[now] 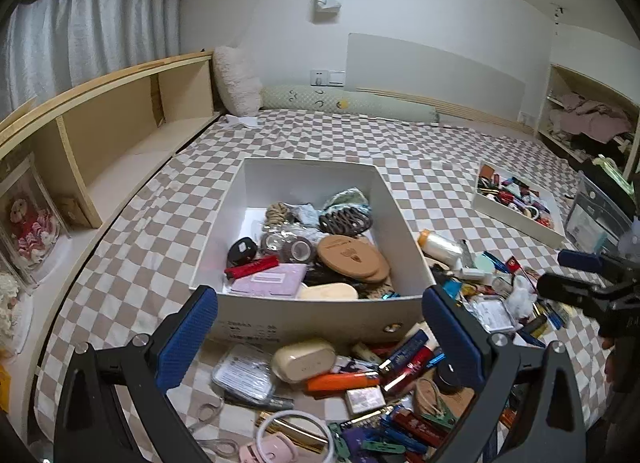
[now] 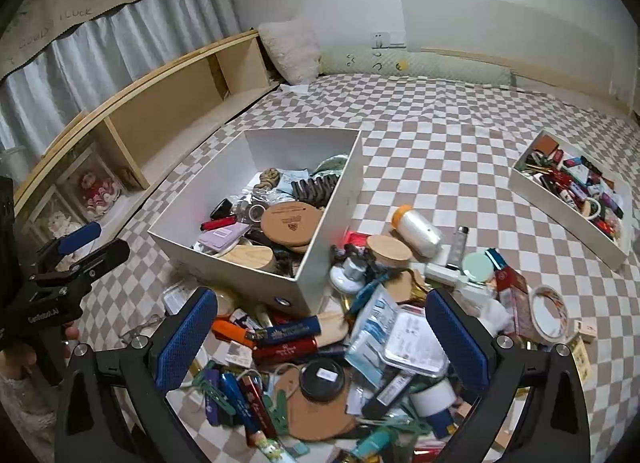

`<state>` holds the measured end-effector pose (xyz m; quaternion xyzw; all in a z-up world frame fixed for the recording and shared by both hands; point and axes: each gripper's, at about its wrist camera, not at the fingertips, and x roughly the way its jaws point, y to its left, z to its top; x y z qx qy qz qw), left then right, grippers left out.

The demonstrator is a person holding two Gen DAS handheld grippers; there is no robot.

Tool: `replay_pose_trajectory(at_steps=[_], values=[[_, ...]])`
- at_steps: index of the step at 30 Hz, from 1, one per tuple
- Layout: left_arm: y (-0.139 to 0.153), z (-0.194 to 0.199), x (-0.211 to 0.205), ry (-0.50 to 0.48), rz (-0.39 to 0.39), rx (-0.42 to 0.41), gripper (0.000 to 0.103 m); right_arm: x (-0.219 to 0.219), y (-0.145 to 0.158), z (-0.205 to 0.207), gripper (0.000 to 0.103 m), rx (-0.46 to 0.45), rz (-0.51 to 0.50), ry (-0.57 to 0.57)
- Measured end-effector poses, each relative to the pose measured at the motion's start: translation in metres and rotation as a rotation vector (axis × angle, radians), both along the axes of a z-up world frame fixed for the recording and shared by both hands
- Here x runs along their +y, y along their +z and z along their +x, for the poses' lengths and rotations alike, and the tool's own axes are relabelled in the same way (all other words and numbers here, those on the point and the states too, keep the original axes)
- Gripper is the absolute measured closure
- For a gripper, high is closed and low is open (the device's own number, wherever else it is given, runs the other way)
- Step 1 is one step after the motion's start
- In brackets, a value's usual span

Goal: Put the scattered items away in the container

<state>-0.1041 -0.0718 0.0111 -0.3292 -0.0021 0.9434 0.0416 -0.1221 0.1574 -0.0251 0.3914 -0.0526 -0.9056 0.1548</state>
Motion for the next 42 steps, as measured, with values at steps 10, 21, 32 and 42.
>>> replay_pose_trajectory(at_steps=[10, 21, 32, 42], values=[[-0.023, 0.025, 0.023, -0.05, 0.034, 0.0, 0.0, 0.038, -0.016, 0.024, 0.0, 0.0, 0.005, -0.036], [-0.056, 0.043, 0.043, -0.055, 0.05, -0.03, 0.0, 0.055, -0.083, 0.054, 0.0, -0.114, 0.147, 0.01], [-0.097, 0.061, 0.057, -0.051, 0.019, -0.086, 0.0, 0.05, -0.147, 0.081, 0.0, -0.245, 0.252, 0.076], [-0.132, 0.087, 0.078, -0.081, -0.073, -0.116, 0.0, 0.043, -0.176, 0.088, 0.0, -0.279, 0.344, 0.106]])
